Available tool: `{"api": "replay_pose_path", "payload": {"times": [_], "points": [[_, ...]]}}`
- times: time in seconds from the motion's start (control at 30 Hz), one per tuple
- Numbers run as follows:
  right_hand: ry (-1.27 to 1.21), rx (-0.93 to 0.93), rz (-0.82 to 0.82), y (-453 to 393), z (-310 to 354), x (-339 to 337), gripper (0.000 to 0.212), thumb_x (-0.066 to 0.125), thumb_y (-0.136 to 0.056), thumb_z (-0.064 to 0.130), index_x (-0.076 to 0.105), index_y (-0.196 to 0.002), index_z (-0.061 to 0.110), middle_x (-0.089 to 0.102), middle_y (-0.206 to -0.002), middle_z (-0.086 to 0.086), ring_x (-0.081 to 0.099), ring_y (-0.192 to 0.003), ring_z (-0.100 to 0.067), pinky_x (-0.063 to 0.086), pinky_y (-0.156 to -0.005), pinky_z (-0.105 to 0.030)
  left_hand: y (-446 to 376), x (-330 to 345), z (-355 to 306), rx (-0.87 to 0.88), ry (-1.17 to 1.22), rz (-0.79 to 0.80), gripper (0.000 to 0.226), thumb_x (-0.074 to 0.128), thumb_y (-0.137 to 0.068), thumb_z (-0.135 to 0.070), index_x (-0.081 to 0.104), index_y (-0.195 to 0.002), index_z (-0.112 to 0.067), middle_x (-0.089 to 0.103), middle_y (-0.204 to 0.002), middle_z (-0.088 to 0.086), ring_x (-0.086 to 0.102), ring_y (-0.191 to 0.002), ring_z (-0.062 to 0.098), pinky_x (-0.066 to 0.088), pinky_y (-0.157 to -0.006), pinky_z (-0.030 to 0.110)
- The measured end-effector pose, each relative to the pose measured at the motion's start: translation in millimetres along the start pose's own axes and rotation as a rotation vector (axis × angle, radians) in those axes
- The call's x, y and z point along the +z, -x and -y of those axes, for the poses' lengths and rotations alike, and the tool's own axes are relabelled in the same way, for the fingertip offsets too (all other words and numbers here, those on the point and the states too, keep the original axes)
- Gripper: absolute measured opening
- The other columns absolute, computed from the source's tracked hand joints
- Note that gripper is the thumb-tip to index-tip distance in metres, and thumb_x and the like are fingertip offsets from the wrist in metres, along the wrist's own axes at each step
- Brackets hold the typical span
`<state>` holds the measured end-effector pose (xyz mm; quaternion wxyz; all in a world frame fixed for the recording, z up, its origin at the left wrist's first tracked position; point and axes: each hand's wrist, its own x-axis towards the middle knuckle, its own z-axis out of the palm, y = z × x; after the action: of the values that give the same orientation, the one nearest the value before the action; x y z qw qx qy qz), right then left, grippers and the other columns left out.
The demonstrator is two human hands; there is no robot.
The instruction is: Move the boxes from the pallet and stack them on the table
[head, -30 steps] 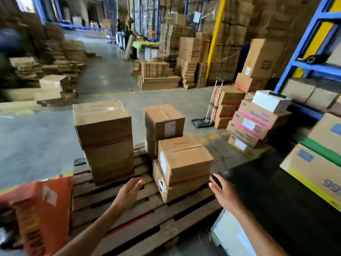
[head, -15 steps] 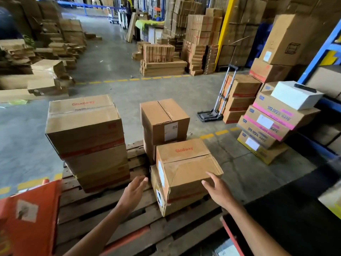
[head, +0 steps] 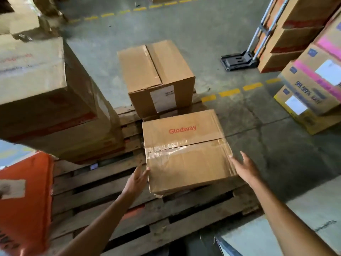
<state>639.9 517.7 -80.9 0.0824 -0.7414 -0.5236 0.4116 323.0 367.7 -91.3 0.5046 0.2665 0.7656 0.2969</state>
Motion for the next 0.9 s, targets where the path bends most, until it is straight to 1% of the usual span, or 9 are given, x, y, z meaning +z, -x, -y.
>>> {"api": "replay_pose_path", "payload": {"times": [0.07, 0.17, 0.27, 0.37, 0.43, 0.53, 0.6, 0.77, 0.9], "points": [[-0.047, 0.078, 0.043, -21.4, -15.4, 13.7, 0.073, 0.054, -0.084, 0.058, 0.044, -0.14, 0.012, 0.05, -0.14, -0.014, 0.045, -0.129, -0.034, 0.036, -0.106, -0.044, -15.3, 13.7, 6.4, -0.05, 0.048, 0.022, 0.041, 0.045, -0.098, -0.036, 0.051, -0.126, -0.008, 0.061, -0.115, 0.012, 0.059, -0.113, 0.031, 0.051, -0.088, 0.035], [-0.072, 0.103, 0.089, -43.2, -40.1, 36.8, 0.075, 0.06, -0.07, 0.072, 0.059, -0.12, 0.017, 0.061, -0.113, -0.004, 0.056, -0.114, -0.034, 0.043, -0.098, -0.045, -32.3, 28.2, 12.5, -0.091, 0.131, 0.059, 0.034, 0.043, -0.1, -0.03, 0.041, -0.132, -0.021, 0.053, -0.125, 0.009, 0.056, -0.11, 0.024, 0.053, -0.076, 0.027], [-0.149, 0.102, 0.075, -32.2, -25.6, 37.7, 0.079, 0.066, -0.073, 0.062, 0.045, -0.138, 0.021, 0.049, -0.138, -0.006, 0.045, -0.127, -0.03, 0.036, -0.106, -0.043, -39.8, 27.1, 19.9, -0.028, 0.17, 0.061, 0.056, 0.052, -0.095, -0.034, 0.026, -0.145, -0.028, 0.048, -0.133, 0.005, 0.053, -0.117, 0.025, 0.054, -0.087, 0.037], [-0.272, 0.047, 0.054, -25.8, -11.3, 28.4, 0.063, 0.068, -0.085, 0.033, 0.044, -0.14, 0.014, 0.05, -0.131, -0.007, 0.048, -0.115, -0.02, 0.037, -0.091, -0.03, -30.7, 14.3, 14.4, -0.066, 0.266, 0.064, 0.06, 0.055, -0.092, -0.034, 0.027, -0.145, -0.038, 0.05, -0.13, 0.002, 0.057, -0.109, 0.021, 0.059, -0.069, 0.03], [-0.315, 0.004, 0.015, -16.9, 0.7, 22.4, 0.064, 0.071, -0.081, 0.036, 0.048, -0.138, 0.017, 0.051, -0.134, -0.002, 0.048, -0.119, -0.018, 0.036, -0.091, -0.027, -19.3, 0.8, 5.2, -0.087, 0.361, 0.03, 0.064, 0.062, -0.088, -0.039, 0.031, -0.143, -0.043, 0.051, -0.131, -0.001, 0.059, -0.108, 0.02, 0.057, -0.068, 0.029], [-0.36, -0.046, -0.014, 12.9, 28.2, 14.8, 0.066, 0.074, -0.076, 0.042, 0.053, -0.133, 0.017, 0.055, -0.132, -0.002, 0.052, -0.119, -0.02, 0.039, -0.093, -0.03, 2.6, -28.6, -11.8, -0.07, 0.458, -0.007, 0.079, 0.071, -0.075, -0.042, 0.03, -0.143, -0.049, 0.05, -0.131, 0.0, 0.058, -0.109, 0.026, 0.055, -0.078, 0.04], [-0.406, -0.056, -0.03, 37.0, 41.1, 10.2, 0.063, 0.074, -0.078, 0.037, 0.053, -0.133, 0.015, 0.055, -0.13, 0.0, 0.052, -0.117, -0.019, 0.039, -0.093, -0.029, 19.7, -49.3, -20.3, -0.025, 0.461, -0.004, 0.093, 0.08, -0.063, -0.048, 0.031, -0.141, -0.052, 0.051, -0.129, -0.001, 0.061, -0.106, 0.026, 0.056, -0.077, 0.042], [-0.494, -0.22, -0.12, 125.2, 89.2, -12.0, 0.059, 0.071, -0.083, 0.028, 0.051, -0.135, 0.008, 0.052, -0.137, -0.008, 0.048, -0.125, -0.023, 0.035, -0.095, -0.027, 80.9, -107.8, -50.4, 0.166, 0.434, -0.044, 0.082, 0.071, -0.08, -0.03, 0.024, -0.147, -0.044, 0.05, -0.117, -0.013, 0.061, -0.1, 0.015, 0.056, -0.069, 0.028], [-0.562, -0.392, -0.232, 225.0, 122.0, -26.9, 0.049, 0.069, -0.084, 0.027, 0.058, -0.127, 0.008, 0.061, -0.126, -0.005, 0.055, -0.114, -0.018, 0.042, -0.097, -0.031, 142.1, -164.2, -66.8, 0.401, 0.385, -0.023, 0.104, 0.081, -0.06, -0.053, 0.023, -0.147, -0.046, 0.047, -0.135, -0.005, 0.06, -0.106, 0.014, 0.057, -0.08, 0.034]]}}
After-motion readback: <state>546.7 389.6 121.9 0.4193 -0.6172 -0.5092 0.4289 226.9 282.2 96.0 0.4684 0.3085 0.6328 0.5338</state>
